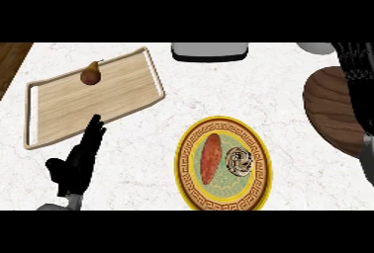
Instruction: Pick the cupcake from the plate and place it in the bowl
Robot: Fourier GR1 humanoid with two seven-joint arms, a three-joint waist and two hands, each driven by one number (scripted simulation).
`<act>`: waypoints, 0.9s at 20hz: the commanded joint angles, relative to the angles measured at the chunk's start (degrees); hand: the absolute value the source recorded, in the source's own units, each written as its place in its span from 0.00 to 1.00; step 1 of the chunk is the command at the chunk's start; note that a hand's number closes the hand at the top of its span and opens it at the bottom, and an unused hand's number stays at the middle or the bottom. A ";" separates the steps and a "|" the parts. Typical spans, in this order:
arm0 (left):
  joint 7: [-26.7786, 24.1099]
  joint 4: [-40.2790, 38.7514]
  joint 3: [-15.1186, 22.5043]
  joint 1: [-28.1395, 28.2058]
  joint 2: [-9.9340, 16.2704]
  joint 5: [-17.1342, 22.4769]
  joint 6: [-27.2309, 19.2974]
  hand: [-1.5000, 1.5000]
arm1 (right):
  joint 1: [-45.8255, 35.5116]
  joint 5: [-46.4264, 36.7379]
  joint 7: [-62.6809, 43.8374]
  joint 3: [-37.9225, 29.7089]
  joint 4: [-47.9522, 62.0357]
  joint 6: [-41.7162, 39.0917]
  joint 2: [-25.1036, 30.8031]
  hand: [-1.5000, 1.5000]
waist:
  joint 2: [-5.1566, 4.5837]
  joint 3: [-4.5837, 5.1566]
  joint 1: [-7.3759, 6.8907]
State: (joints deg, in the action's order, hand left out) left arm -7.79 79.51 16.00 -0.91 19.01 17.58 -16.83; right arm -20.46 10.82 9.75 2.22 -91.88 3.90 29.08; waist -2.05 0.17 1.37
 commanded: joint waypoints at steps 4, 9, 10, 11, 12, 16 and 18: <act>3.45 3.30 -0.60 -6.72 2.06 -1.47 0.61 0.50 | 8.44 -8.60 -11.17 17.96 1.40 2.46 -8.93 1.00 | 2.14 -0.13 -1.88; 3.47 3.25 0.00 -7.02 0.37 -2.02 -0.86 0.50 | 16.49 -24.15 -11.12 17.37 2.87 22.50 -11.10 0.00 | 2.86 -0.22 1.87; 3.87 3.55 0.41 -7.19 -1.08 -1.84 -1.67 0.50 | 19.69 -21.75 -8.07 17.08 0.64 25.44 -15.42 0.00 | 2.85 -0.33 2.33; 4.20 5.27 1.34 -5.62 -0.16 -2.66 -1.48 0.50 | 21.90 -20.54 -5.61 18.10 -2.01 27.28 -18.81 0.00 | 2.96 -0.36 1.19; 3.21 4.31 1.12 -6.21 -0.36 -2.55 -0.79 0.50 | 24.93 -21.44 -0.28 20.91 -1.58 29.33 -22.16 0.00 | 2.58 -0.36 0.97; 6.00 6.43 2.11 -7.27 -1.07 -4.29 -1.69 0.50 | 33.06 -27.70 7.62 26.64 -7.61 35.18 -23.22 0.00 | 2.32 -0.18 -0.41; 7.49 3.94 -0.61 -10.57 -0.38 -2.61 0.81 0.50 | 33.59 -33.64 6.22 30.44 -7.12 39.16 -25.51 0.00 | 2.14 -0.14 -0.68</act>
State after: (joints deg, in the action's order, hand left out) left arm -1.00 84.94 17.03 -9.49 18.33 14.22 -18.30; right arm 8.19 -15.76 12.82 27.41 -97.47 35.71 7.66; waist 0.34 -0.02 1.33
